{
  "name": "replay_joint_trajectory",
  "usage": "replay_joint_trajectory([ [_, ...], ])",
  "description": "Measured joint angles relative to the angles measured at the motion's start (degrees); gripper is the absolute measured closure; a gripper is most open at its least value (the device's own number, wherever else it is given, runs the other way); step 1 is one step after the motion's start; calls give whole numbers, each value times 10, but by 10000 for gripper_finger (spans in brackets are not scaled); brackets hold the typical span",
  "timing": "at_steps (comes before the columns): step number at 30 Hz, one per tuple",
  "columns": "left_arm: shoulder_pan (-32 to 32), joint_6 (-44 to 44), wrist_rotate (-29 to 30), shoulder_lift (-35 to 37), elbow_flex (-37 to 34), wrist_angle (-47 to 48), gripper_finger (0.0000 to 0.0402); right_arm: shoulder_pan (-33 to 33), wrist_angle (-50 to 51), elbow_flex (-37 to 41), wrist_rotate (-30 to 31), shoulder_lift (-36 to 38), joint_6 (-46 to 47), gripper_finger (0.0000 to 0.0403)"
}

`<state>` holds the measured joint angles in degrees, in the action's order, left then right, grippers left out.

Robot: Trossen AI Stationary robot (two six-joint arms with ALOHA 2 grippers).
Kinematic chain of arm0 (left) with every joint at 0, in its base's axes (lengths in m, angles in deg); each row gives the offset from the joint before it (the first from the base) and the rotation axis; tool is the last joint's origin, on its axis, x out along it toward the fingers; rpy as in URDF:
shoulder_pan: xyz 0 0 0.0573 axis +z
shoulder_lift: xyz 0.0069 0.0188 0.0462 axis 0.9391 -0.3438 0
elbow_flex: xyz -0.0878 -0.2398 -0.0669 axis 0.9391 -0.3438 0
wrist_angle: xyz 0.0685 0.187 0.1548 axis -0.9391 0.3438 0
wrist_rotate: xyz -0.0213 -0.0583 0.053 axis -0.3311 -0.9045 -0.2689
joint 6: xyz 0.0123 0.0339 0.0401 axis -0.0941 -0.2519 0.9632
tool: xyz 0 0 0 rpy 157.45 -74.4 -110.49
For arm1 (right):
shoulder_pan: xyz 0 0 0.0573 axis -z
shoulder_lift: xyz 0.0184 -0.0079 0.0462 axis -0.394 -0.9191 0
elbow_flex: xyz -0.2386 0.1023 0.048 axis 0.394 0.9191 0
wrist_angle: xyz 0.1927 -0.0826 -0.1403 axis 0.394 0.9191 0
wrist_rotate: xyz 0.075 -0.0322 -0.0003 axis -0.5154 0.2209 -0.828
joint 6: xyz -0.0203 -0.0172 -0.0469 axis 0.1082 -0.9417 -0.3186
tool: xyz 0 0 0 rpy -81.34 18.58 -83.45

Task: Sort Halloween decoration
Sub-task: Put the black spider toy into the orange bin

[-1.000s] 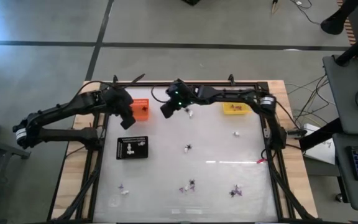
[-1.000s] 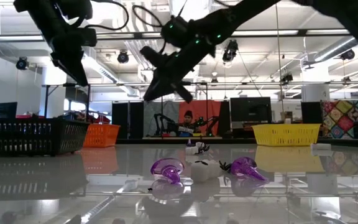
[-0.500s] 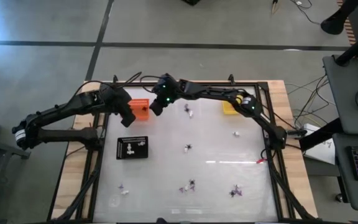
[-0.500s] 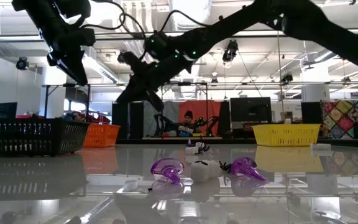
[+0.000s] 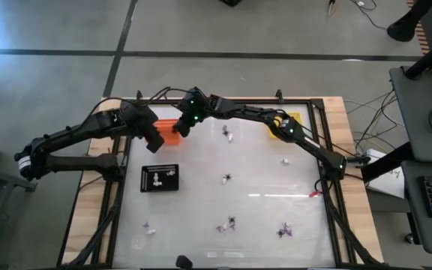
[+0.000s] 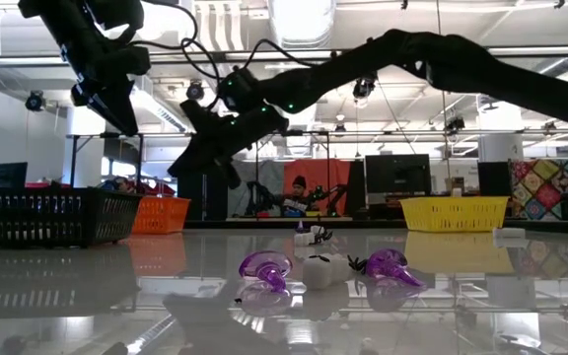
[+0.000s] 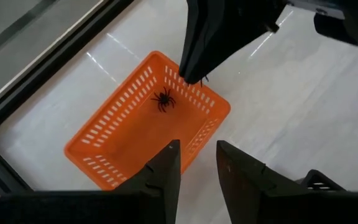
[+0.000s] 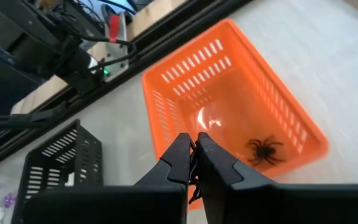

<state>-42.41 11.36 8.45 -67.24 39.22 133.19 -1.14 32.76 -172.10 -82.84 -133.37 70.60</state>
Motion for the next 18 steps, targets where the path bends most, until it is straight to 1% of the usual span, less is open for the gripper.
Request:
replay_joint_trajectory([
  [12, 0, -45, -2, -1, 0, 24, 316, 0, -32, 1, -2, -7, 10, 392],
  [18, 0, -45, -31, -1, 0, 23, 316, 0, -69, 1, 0, -7, 10, 392],
])
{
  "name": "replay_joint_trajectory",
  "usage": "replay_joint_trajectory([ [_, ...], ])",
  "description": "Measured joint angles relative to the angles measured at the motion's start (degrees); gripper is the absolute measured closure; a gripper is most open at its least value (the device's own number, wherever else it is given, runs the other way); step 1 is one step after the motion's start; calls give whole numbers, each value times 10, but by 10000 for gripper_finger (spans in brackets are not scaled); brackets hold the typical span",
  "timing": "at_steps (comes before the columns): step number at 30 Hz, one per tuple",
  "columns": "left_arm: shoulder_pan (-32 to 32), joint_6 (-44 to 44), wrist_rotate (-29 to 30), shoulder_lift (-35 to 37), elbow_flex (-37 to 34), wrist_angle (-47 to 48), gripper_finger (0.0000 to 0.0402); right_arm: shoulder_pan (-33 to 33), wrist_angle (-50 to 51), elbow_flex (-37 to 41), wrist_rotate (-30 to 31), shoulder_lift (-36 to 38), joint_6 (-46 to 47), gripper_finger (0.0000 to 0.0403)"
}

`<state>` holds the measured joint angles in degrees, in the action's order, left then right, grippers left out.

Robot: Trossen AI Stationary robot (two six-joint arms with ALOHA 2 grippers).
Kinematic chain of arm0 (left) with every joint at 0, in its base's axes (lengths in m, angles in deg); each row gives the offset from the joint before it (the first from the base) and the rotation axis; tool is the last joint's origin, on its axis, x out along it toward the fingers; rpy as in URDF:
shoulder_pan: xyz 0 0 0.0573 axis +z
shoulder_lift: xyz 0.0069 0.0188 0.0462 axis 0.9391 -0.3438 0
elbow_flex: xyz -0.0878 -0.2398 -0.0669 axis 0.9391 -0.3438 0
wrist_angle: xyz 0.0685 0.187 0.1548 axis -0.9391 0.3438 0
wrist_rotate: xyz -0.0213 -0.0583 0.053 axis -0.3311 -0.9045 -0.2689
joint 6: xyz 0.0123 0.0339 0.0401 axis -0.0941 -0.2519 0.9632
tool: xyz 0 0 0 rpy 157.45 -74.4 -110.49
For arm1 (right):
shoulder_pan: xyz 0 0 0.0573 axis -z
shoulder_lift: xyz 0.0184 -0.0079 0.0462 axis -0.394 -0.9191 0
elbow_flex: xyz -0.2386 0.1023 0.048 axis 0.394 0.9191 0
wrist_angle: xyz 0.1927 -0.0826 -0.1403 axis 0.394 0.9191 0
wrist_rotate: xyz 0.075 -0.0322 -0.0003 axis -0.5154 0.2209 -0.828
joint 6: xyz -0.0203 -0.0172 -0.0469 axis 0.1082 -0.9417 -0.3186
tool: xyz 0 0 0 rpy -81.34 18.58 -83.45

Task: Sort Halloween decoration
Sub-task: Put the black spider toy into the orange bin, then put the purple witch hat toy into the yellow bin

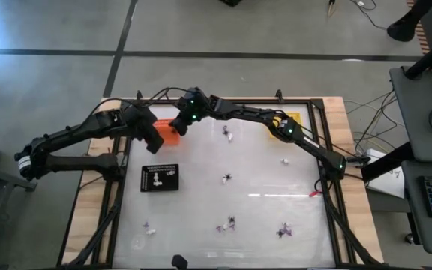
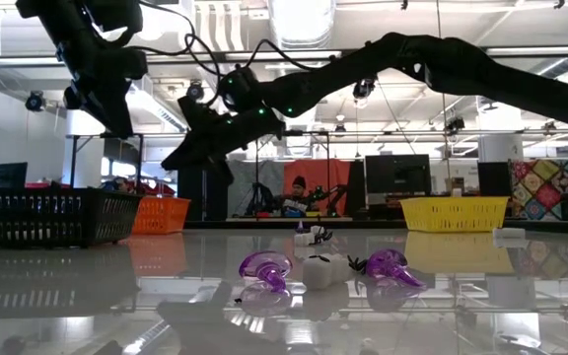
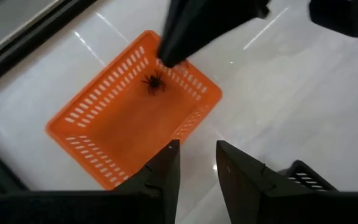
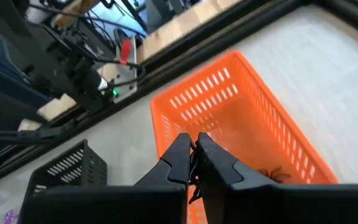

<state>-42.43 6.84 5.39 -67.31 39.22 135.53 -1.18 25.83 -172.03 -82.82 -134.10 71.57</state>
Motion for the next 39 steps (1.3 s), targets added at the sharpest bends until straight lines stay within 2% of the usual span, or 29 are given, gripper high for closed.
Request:
replay_joint_trajectory([
  [5, 0, 0, -11, 0, 0, 0, 316, 0, -12, 0, 4, 0, 1, 384],
  [14, 0, 0, -15, 0, 0, 0, 316, 0, -11, 0, 5, 0, -1, 317],
  [19, 0, 1, -20, 0, 0, 0, 316, 2, 3, 0, 4, 1, -1, 301],
  [28, -11, 4, -81, 0, 0, 0, 316, 28, 162, 0, 6, 45, -47, 309],
  [35, -46, 22, -123, 1, 0, 1, 316, 38, 368, 0, 6, 83, -122, 305],
  [39, -72, 37, -126, 1, 0, 12, 316, 38, 492, 0, 6, 104, -159, 301],
])
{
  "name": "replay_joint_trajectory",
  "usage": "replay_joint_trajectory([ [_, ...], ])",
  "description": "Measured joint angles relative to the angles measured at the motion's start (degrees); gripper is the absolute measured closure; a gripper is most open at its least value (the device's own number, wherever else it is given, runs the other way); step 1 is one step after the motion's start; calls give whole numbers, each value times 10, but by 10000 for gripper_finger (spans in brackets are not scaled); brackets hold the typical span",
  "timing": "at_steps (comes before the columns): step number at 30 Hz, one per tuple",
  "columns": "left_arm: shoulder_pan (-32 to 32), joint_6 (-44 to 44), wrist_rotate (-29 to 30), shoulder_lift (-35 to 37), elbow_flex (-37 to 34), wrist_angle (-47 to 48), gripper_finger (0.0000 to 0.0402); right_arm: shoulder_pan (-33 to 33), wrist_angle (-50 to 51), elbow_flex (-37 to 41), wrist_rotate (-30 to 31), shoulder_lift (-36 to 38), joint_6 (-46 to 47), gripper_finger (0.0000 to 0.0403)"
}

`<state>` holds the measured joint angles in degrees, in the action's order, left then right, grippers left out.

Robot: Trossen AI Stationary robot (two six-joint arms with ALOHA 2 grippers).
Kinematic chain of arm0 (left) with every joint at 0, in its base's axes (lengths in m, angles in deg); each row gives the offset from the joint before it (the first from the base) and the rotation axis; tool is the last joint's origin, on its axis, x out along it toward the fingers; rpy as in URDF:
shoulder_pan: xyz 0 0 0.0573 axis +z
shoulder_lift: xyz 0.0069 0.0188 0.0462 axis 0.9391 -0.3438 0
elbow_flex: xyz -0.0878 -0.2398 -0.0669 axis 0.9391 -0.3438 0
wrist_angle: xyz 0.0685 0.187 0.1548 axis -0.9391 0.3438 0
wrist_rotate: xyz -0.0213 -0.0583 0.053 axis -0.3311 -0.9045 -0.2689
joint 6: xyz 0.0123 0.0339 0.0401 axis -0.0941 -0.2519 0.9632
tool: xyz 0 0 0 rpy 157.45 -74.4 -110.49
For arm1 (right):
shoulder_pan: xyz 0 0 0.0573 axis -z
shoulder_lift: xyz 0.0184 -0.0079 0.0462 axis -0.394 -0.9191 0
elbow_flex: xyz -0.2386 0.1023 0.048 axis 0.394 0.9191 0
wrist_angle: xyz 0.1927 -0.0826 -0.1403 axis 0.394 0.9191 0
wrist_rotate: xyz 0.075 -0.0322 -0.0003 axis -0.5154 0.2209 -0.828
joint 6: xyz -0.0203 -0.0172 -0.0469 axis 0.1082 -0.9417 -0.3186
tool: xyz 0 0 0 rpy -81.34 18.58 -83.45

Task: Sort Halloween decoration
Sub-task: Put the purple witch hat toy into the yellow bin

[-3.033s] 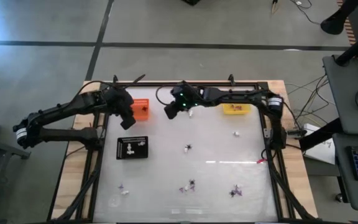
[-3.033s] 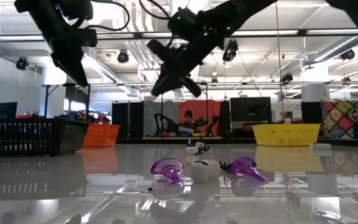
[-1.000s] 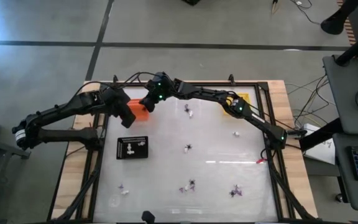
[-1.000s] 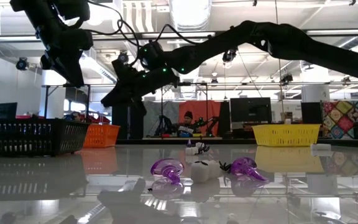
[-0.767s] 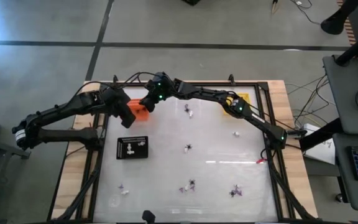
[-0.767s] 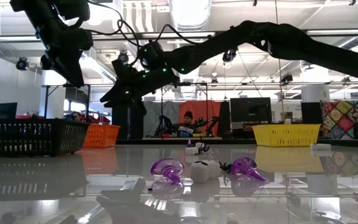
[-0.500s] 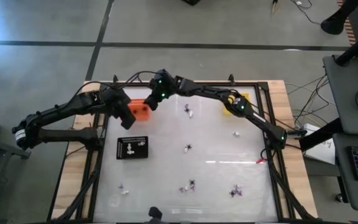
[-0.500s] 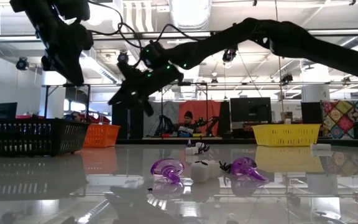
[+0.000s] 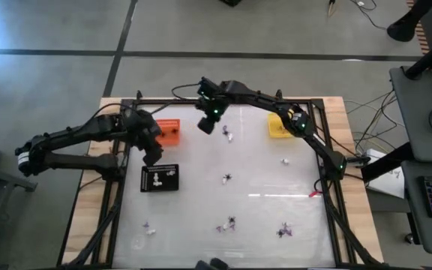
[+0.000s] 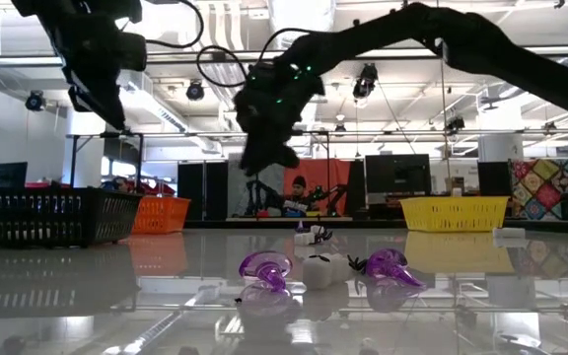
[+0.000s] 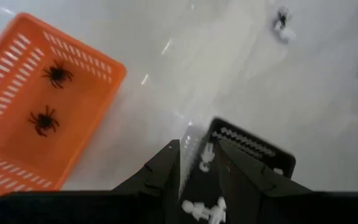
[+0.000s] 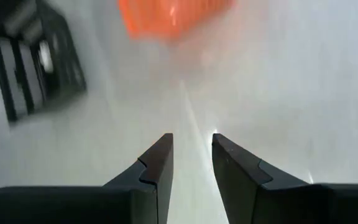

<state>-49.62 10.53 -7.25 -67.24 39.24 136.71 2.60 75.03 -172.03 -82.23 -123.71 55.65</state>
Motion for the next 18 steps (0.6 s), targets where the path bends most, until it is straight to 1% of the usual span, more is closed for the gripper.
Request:
replay_joint_trajectory([
  [4, -26, 14, -26, 0, 0, 31, 316, -6, 95, 0, 0, 13, -8, 301],
  [10, -85, 20, -61, 3, 0, 68, 316, -32, 171, 0, 6, 35, 19, 301],
  [15, -150, 11, -61, 10, 0, 79, 316, -75, 240, 0, 49, 55, 21, 293],
  [18, -187, -2, -61, 14, 0, 78, 316, -105, 270, 0, 63, 64, 34, 291],
])
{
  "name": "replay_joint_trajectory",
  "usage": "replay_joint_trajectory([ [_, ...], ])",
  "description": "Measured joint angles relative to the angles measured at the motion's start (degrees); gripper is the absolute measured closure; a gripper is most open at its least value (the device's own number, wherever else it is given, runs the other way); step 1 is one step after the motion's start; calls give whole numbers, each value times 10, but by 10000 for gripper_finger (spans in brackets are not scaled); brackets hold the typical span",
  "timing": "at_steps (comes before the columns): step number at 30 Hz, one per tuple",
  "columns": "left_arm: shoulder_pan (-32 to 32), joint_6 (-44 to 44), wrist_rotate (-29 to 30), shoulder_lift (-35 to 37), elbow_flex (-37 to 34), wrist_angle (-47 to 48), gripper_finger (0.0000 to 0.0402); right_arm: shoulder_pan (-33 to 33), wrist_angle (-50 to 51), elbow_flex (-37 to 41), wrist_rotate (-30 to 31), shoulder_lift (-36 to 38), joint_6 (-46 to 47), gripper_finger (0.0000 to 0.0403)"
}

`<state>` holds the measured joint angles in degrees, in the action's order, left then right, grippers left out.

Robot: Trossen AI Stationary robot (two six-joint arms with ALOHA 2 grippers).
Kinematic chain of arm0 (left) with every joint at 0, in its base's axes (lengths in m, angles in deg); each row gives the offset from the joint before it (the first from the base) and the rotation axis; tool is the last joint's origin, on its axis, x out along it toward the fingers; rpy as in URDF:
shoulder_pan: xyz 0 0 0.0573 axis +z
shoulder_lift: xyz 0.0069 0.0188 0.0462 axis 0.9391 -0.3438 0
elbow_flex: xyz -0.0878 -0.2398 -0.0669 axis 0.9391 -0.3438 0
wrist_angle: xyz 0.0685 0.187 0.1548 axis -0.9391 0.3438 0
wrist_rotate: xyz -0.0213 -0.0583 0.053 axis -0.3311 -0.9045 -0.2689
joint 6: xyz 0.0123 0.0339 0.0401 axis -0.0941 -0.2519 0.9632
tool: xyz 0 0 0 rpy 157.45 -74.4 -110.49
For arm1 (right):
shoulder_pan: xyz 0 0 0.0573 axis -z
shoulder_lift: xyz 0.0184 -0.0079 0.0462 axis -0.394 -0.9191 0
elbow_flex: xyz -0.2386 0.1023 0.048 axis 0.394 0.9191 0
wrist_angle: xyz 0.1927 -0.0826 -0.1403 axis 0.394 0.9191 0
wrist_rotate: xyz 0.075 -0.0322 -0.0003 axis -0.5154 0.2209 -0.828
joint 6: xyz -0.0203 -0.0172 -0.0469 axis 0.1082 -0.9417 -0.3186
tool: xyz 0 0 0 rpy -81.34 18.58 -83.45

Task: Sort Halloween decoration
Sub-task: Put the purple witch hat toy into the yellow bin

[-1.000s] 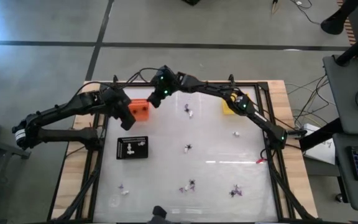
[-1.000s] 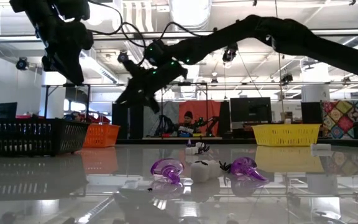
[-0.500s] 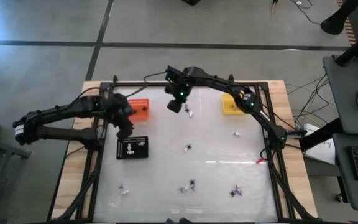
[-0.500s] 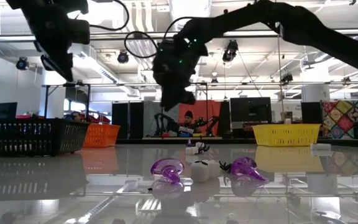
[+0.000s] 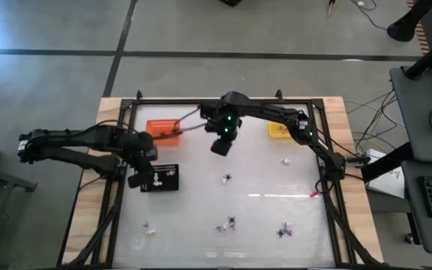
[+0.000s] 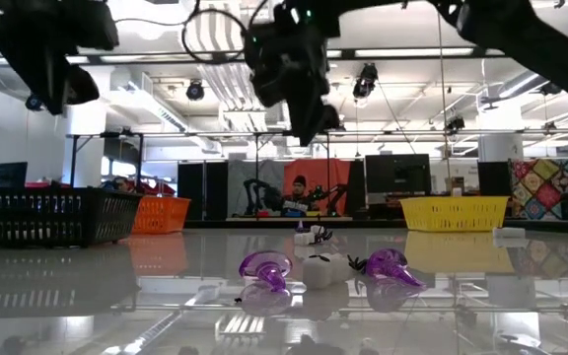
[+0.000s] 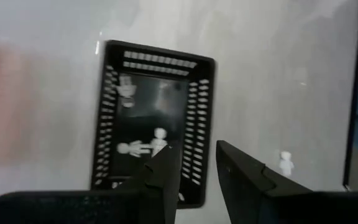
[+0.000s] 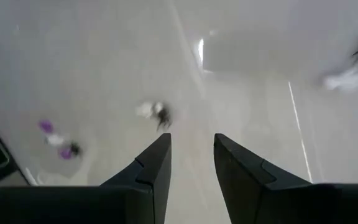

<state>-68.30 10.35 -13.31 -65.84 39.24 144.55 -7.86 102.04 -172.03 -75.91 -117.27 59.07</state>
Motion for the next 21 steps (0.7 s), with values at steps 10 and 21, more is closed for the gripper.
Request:
replay_joint_trajectory([
  [10, -75, -5, 1, 3, 0, -7, 316, -128, 11, 0, 22, 16, 94, 291],
  [21, -108, -6, 2, 4, 0, -8, 316, -244, 10, 1, 119, 16, 259, 306],
])
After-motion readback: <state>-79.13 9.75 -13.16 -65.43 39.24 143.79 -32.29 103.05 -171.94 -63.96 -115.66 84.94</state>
